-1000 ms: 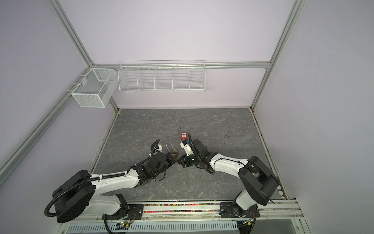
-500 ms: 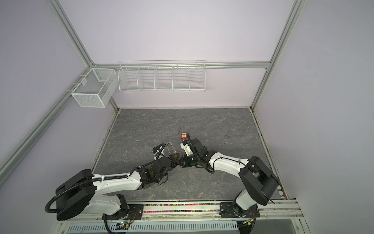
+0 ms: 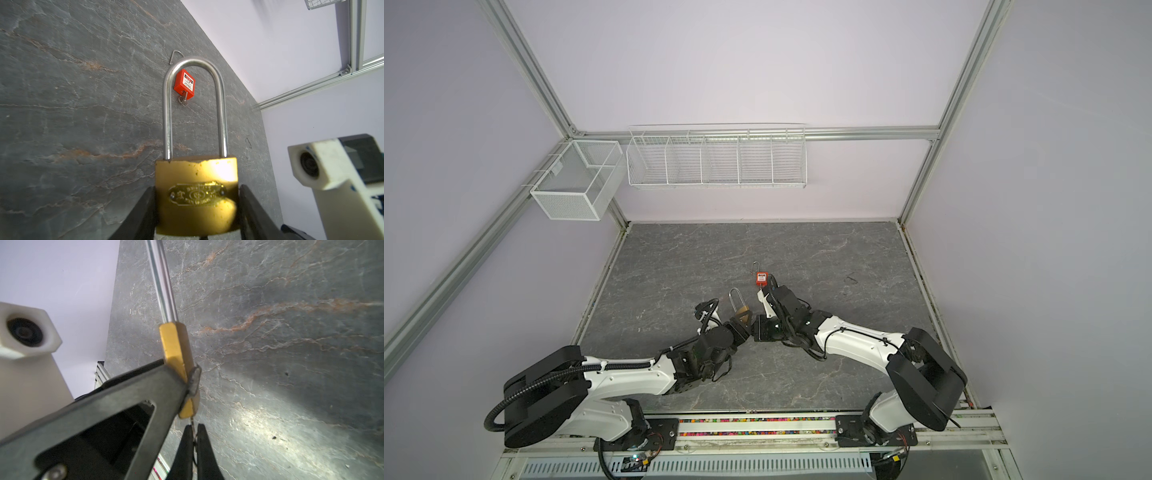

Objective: Unlock with the key

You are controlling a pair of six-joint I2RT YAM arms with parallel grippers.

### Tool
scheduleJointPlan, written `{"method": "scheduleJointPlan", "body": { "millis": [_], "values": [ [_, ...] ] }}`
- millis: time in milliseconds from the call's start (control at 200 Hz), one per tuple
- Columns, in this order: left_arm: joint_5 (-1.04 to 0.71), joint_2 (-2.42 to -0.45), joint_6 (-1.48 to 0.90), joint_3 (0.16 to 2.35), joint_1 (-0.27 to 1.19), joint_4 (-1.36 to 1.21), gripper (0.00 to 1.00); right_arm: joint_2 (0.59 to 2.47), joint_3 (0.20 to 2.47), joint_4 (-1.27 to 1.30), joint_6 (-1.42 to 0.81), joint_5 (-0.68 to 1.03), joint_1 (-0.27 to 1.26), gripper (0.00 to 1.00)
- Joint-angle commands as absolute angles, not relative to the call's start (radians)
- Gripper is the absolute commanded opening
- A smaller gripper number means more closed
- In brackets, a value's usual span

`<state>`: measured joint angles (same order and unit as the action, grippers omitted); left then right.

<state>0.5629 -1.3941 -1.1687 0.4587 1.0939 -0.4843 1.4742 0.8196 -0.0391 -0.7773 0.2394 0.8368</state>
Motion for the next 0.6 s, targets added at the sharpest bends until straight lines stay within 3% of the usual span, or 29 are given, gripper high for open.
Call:
{"method": "scheduleJointPlan", "body": {
  "millis": [0,595],
  "values": [
    [0.546,-1.402,-1.133,0.437,1.098,-0.525,0.00,1.470,0.872,-0.056,-0.756,0.104,0.807,0.07],
    [0.434,-1.311,-1.140,0.429,1.098,-0.467,0.00,1.468,0.984,-0.173,-0.564,-0.021,0.769,0.07]
  ]
}}
